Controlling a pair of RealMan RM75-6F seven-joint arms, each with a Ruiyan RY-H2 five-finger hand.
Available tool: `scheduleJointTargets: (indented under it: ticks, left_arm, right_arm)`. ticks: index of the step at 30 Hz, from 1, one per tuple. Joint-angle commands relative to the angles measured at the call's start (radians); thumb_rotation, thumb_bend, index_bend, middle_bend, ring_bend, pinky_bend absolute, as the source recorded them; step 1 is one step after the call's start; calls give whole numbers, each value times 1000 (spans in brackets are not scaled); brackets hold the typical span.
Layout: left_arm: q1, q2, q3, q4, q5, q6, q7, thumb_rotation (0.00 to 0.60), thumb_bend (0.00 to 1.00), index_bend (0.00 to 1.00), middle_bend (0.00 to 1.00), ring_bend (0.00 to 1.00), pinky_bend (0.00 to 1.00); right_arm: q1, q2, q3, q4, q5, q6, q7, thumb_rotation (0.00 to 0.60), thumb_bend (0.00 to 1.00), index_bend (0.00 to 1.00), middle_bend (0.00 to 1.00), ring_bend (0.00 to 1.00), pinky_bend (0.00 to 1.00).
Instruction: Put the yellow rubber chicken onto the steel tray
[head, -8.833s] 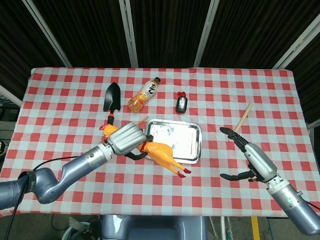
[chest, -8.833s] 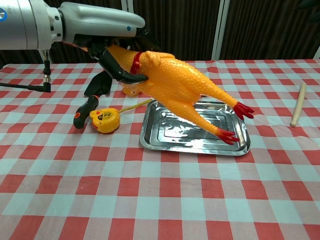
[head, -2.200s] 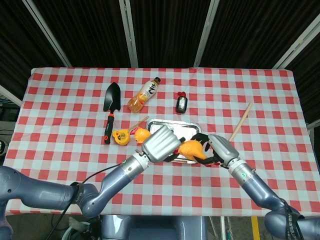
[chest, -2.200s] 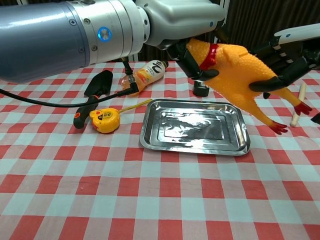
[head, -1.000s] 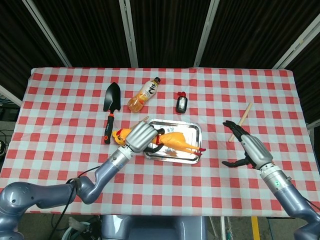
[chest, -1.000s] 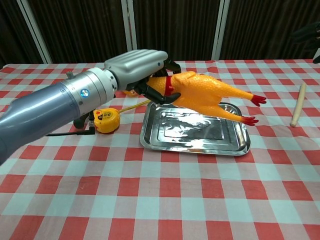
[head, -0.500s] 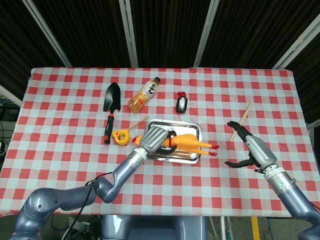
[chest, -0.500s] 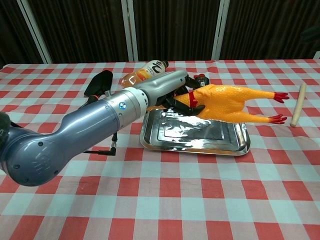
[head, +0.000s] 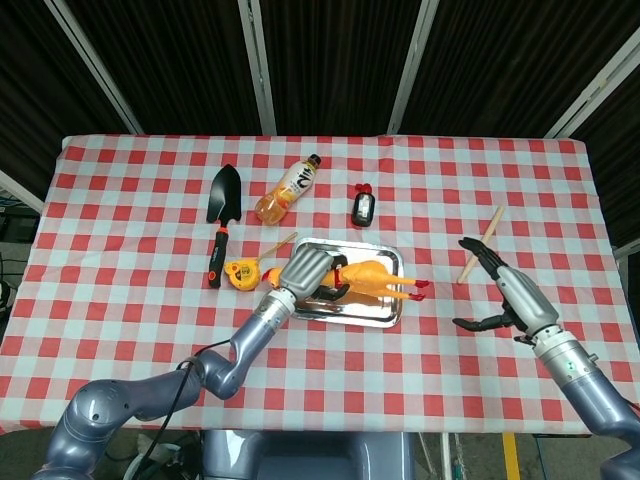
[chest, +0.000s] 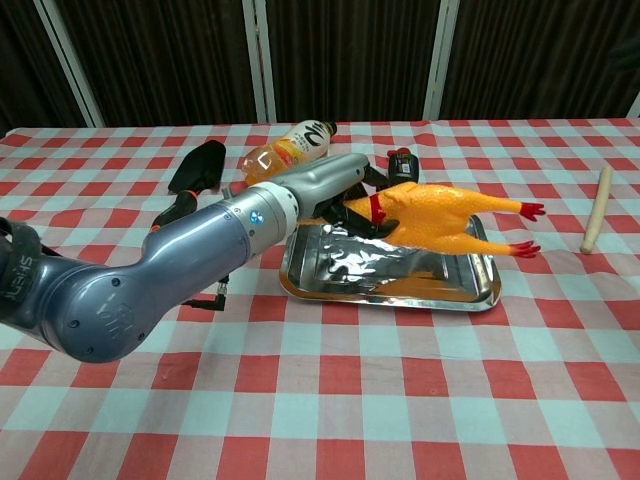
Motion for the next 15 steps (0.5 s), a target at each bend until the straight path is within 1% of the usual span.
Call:
scheduleJointTargets:
  ticks: [1, 5, 8, 10, 13, 15]
  left_arm:
    - [-8, -13, 0, 21, -5, -25, 16, 600, 321, 403, 463, 387, 379]
    - [-13, -18, 2, 31, -2, -39, 30, 600, 259, 273, 302, 242, 240]
    - [-14, -11, 3, 21, 3, -49, 40, 600, 211, 115, 156, 109, 135]
    - [-12, 0, 5, 8, 9, -45, 53, 600, 189, 33, 82, 42, 85]
    - [-1, 23, 8, -22, 25, -12, 80, 600, 177, 0, 24, 0, 37]
    - [12, 45, 9, -55, 34, 17, 96, 600, 177, 0, 22, 0, 29]
  right_arm:
    - [-4, 0, 2, 0, -2, 8, 5, 600, 160, 0, 0, 0, 118]
    - [-7, 2, 2, 0, -6, 14, 9, 600, 160, 0, 0, 0, 118]
    - [-8, 1, 2, 2, -6, 19, 11, 600, 160, 0, 0, 0, 118]
    - [-10, 0, 2, 2, -7, 22, 15, 600, 161, 0, 0, 0, 118]
    - [-12, -1, 2, 6, -10, 26, 20, 600, 161, 0, 0, 0, 118]
    - [-13, -3, 3, 9, -13, 31, 22, 600, 160, 0, 0, 0, 118]
